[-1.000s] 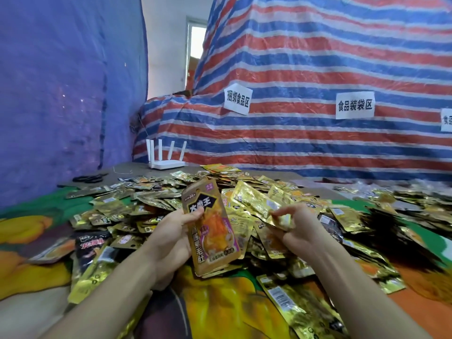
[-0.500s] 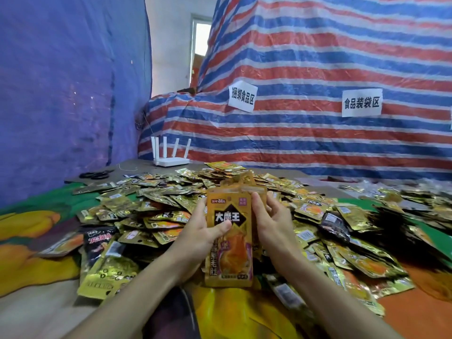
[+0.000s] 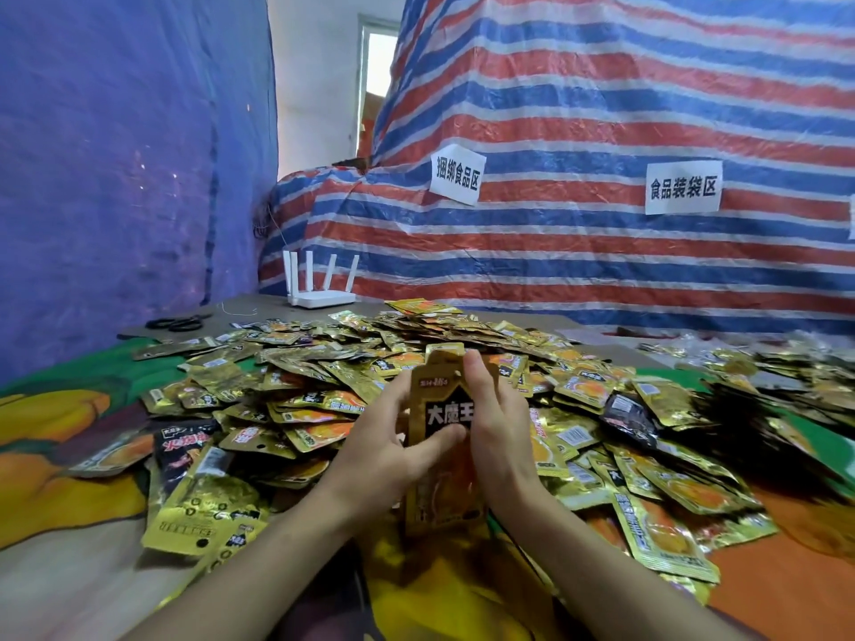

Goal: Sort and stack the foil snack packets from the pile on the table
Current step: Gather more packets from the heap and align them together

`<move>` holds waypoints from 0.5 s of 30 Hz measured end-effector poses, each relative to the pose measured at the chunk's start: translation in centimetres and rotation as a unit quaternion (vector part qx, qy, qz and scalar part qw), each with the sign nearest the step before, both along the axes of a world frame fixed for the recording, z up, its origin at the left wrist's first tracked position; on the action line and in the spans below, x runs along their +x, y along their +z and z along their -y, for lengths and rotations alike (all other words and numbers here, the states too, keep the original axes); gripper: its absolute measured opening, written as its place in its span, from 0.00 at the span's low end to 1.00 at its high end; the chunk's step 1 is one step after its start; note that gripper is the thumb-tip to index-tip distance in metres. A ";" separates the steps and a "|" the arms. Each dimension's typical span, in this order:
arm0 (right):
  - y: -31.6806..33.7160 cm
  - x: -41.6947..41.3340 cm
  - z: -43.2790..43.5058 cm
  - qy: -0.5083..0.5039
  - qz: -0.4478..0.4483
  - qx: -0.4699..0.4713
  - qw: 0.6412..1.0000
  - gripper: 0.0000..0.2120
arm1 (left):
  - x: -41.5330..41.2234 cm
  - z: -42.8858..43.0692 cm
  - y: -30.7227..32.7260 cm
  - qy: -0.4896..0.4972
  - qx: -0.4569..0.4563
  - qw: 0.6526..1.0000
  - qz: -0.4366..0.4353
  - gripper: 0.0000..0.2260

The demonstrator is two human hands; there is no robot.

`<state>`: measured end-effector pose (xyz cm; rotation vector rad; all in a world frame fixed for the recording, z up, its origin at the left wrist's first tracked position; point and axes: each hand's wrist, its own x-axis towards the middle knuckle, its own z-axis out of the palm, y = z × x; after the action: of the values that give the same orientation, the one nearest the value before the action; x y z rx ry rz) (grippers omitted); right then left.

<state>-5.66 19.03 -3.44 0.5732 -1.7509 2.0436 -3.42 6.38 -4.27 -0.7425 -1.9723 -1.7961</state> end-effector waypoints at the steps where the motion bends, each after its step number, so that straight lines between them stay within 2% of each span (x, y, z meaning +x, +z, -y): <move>1: 0.0 0.0 -0.2 0.013 0.017 -0.009 1.000 0.25 | 0.0 0.3 0.1 -0.009 -0.019 1.000 0.014 0.19; 5: 0.1 0.3 -0.4 0.068 0.059 -0.011 0.996 0.27 | 0.3 0.6 -0.2 -0.128 -0.109 0.979 0.119 0.18; 7: 0.0 0.4 -0.2 0.082 0.064 -0.032 0.994 0.26 | 0.5 0.4 -0.3 -0.142 -0.093 0.975 0.146 0.14; 10: 0.2 0.5 0.1 -0.016 -0.010 -0.001 1.000 0.22 | 0.5 0.1 -0.3 -0.113 -0.018 0.983 0.144 0.14; 12: 0.7 0.6 -0.3 -0.122 -0.064 0.026 0.990 0.25 | 0.2 0.0 -0.2 -0.063 0.068 0.985 0.143 0.17; 13: 1.0 0.7 -0.7 -0.143 -0.082 0.038 0.986 0.28 | 0.0 0.0 -0.1 -0.031 0.096 0.986 0.136 0.20; 15: 1.3 1.0 -1.0 -0.107 -0.081 0.108 0.985 0.32 | 0.1 0.1 0.0 0.038 0.078 0.990 0.108 0.22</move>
<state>-4.70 20.05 -2.12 0.5702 -1.8615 1.6296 -3.29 6.32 -4.27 -0.4335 -1.9331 -2.0296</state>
